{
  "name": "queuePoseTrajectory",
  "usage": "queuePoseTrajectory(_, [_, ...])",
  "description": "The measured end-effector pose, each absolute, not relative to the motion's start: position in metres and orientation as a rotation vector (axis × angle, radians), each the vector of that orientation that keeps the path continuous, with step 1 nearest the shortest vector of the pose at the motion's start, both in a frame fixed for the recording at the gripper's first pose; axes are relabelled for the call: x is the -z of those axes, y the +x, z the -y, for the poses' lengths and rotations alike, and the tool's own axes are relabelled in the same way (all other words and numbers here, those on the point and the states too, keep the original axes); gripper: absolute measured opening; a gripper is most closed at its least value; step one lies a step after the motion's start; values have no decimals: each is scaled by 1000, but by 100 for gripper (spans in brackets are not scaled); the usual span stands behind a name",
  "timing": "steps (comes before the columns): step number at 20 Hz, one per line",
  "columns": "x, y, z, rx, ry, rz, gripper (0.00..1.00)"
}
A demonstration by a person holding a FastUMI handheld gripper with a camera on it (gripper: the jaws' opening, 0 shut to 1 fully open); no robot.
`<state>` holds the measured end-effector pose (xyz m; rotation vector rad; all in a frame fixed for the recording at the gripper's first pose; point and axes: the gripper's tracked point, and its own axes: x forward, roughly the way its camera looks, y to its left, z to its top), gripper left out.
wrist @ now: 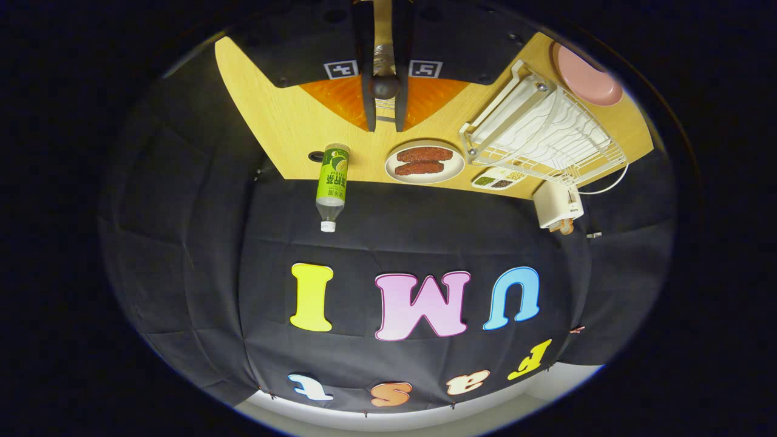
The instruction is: Take the plate from the dish rack, then take the spoon from the basket and place it into the plate.
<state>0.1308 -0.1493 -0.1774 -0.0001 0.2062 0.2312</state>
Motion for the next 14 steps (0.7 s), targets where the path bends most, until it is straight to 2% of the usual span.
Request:
queuePoseTrajectory(6, [99,106,134,-245,-56,-165,15])
queuePoseTrajectory(14, [46,48,36,-340,-33,-174,15])
